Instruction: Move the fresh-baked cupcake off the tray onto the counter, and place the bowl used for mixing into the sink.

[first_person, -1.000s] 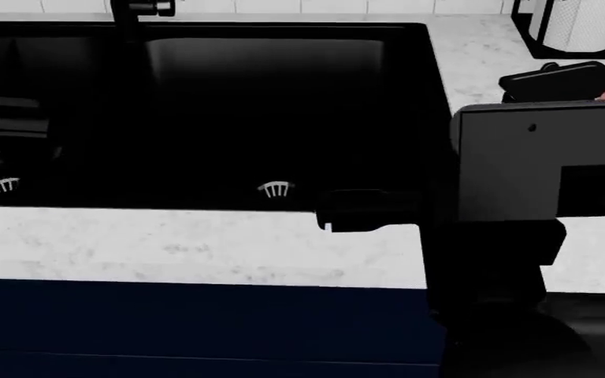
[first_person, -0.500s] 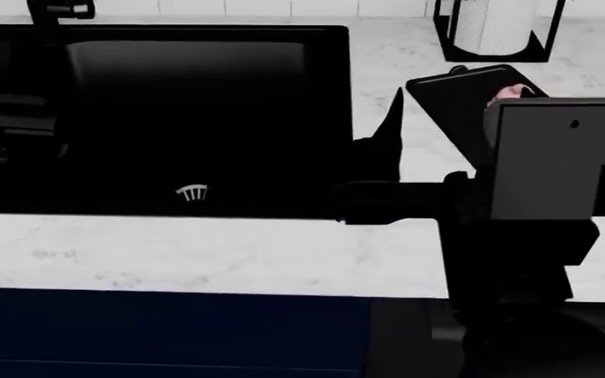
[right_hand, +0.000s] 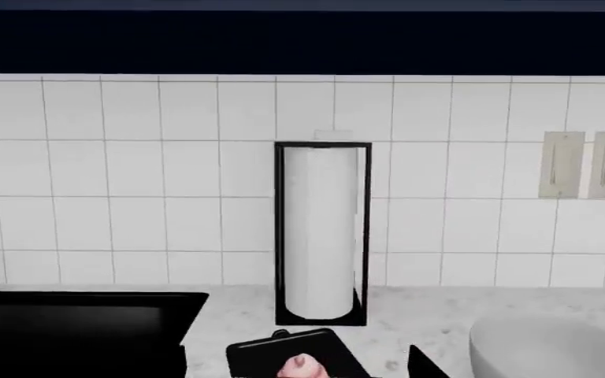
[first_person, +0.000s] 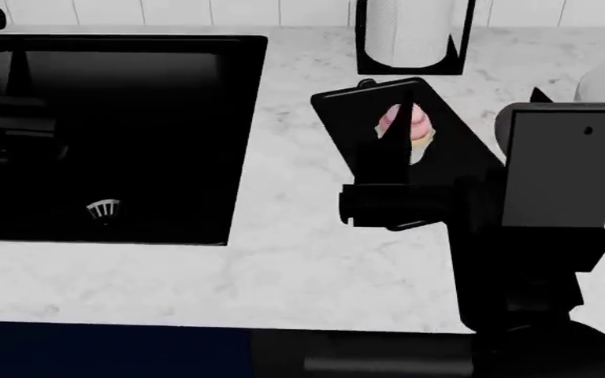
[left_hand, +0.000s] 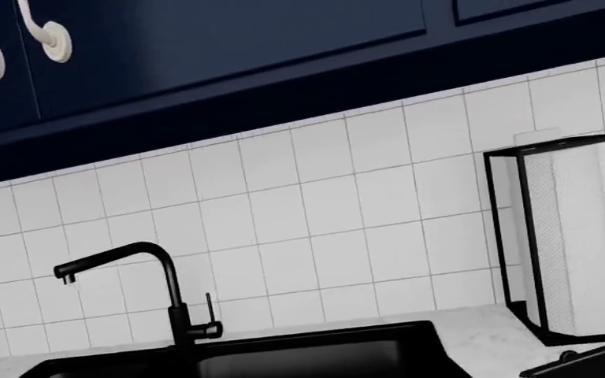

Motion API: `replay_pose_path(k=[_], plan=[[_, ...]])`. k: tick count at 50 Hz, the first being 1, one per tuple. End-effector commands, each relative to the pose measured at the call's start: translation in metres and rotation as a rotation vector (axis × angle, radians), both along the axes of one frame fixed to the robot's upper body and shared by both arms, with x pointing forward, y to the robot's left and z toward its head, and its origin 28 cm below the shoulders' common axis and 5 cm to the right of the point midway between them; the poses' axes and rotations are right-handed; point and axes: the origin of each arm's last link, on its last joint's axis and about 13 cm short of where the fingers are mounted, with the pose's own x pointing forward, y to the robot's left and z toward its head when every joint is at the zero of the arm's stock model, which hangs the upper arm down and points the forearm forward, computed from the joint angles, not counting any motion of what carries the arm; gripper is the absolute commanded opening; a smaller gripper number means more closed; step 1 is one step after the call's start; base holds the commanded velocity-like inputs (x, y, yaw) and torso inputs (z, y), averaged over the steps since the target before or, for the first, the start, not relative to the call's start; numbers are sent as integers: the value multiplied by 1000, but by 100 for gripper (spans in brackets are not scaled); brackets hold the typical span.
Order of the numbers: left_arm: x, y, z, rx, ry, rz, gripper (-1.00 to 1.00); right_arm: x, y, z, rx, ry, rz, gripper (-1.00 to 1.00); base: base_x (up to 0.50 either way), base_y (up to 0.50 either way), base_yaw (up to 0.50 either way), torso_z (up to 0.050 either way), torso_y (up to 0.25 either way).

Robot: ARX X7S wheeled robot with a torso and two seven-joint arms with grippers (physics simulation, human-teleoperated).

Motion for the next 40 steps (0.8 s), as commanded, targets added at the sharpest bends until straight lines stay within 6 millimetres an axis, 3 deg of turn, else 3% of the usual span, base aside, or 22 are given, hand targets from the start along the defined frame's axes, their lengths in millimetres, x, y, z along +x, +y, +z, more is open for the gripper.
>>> replay_pose_path(k=[1,40], plan=[[-1,0,0,-2,-3,2,100,-1,-2,0,9,-4,-16,100,164,-457,0,0,0],[1,-1,-1,6,-4,6,100,-2,-7,0,20,-6,-33,100,166,-461,0,0,0]])
